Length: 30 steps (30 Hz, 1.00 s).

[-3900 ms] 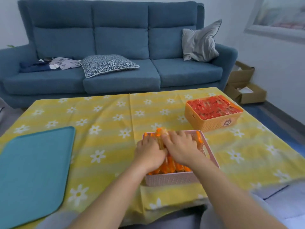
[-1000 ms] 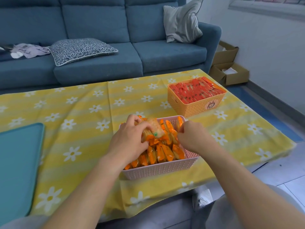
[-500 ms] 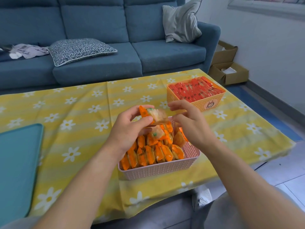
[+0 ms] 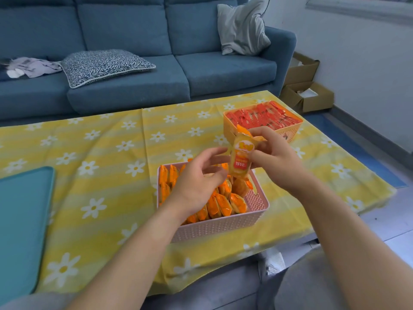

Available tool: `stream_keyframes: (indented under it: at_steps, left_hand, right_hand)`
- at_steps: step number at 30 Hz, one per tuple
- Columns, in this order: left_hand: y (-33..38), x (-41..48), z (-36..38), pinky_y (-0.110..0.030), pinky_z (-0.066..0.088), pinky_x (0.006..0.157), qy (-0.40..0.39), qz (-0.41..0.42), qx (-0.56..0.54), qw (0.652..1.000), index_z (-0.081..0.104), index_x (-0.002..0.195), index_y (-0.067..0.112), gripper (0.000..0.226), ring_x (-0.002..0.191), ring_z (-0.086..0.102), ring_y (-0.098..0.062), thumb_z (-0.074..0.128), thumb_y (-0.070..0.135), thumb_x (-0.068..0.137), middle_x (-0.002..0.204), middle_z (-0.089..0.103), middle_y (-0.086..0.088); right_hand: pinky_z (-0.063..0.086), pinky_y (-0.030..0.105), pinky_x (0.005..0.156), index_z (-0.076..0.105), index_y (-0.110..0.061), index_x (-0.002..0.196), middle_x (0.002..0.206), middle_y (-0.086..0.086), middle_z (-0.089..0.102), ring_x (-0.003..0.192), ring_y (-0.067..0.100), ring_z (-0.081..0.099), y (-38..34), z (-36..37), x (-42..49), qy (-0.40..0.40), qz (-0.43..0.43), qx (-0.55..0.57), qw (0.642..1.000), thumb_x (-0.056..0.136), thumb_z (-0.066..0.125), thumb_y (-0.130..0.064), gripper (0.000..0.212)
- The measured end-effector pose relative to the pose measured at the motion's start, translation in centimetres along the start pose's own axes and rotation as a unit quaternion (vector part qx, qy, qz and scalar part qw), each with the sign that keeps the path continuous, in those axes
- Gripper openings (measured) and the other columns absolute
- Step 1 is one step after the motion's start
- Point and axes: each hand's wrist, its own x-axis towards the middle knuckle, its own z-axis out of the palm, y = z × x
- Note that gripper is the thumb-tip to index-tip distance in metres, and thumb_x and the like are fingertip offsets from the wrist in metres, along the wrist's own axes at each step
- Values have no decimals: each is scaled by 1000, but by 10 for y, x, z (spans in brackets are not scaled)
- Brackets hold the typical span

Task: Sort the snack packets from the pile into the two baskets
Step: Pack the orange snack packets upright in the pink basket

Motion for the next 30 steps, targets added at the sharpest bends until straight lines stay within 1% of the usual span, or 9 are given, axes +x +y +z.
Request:
stream_keyframes:
  at_steps: [2, 5, 9, 11, 15, 21, 25, 28, 30]
  left_hand:
    - [-4, 2, 8, -23, 50, 95, -23, 19, 33, 999, 63, 120, 40, 48, 113, 63, -4, 58, -1, 94, 116, 71, 16]
    - [-8, 5, 14, -18, 46, 93, -14, 30, 147, 989, 69, 119, 33, 45, 113, 60, -1, 50, 1, 95, 119, 70, 18]
    - [-19, 17, 21, -36, 40, 104, -44, 96, 389, 915, 73, 105, 29, 40, 121, 53, -14, 42, 15, 84, 125, 68, 12]
    - [-23, 24, 28, -41, 35, 108, -86, 96, 432, 893, 70, 109, 33, 42, 126, 49, -15, 42, 17, 83, 129, 65, 15]
    - [-27, 26, 36, -39, 20, 114, -160, 55, 462, 871, 58, 118, 37, 39, 132, 40, -11, 41, 21, 86, 122, 63, 13]
    - [-30, 18, 12, -42, 21, 111, -92, 130, 564, 810, 70, 105, 37, 36, 118, 49, -12, 37, 41, 89, 111, 68, 19]
    - [-34, 15, 0, -39, 22, 110, -93, 109, 546, 825, 75, 103, 41, 40, 125, 44, -11, 38, 42, 89, 124, 62, 22]
    - [-31, 16, -4, -41, 31, 112, -34, 84, 506, 858, 71, 113, 35, 34, 131, 39, -20, 50, 36, 87, 136, 56, 9]
    - [-27, 16, -7, -41, 28, 117, -29, 27, 505, 862, 59, 132, 33, 45, 138, 31, -23, 58, 36, 86, 147, 45, 4]
  right_hand:
    - [61, 29, 70, 60, -18, 109, 91, 7, 70, 78, 16, 71, 1, -2, 2, 2, -10, -18, 1000, 91, 59, 3, 27]
    - [54, 27, 67, 64, -17, 91, 82, 4, 65, 69, 2, 63, 7, -11, 7, 22, -13, -77, 997, 82, 56, 13, 33]
    - [54, 52, 85, 68, -18, 88, 91, 12, 69, 90, 24, 65, 22, -28, 14, 42, 5, -79, 996, 78, 52, 16, 40]
    - [54, 53, 86, 70, -20, 86, 91, 8, 71, 94, 28, 65, 29, -32, 16, 46, 5, -92, 995, 77, 48, 17, 44]
    - [55, 42, 81, 71, -19, 84, 88, -2, 71, 91, 19, 66, 37, -40, 18, 50, 3, -94, 994, 78, 46, 22, 48]
    - [55, 44, 80, 73, -27, 81, 91, -3, 74, 94, 22, 67, 44, -37, 24, -12, -20, -130, 991, 77, 47, 20, 54]
    - [43, 25, 70, 72, -27, 75, 86, -18, 61, 80, 2, 57, 45, -18, 27, -80, -32, -260, 962, 76, 45, 18, 53]
    - [49, 35, 76, 74, -35, 76, 92, -7, 62, 85, 16, 59, 55, -4, 33, -111, -45, -312, 943, 73, 47, 14, 55]
    - [51, 40, 80, 76, -33, 82, 99, 1, 58, 93, 24, 59, 58, 2, 33, -111, -44, -346, 931, 74, 48, 10, 52]
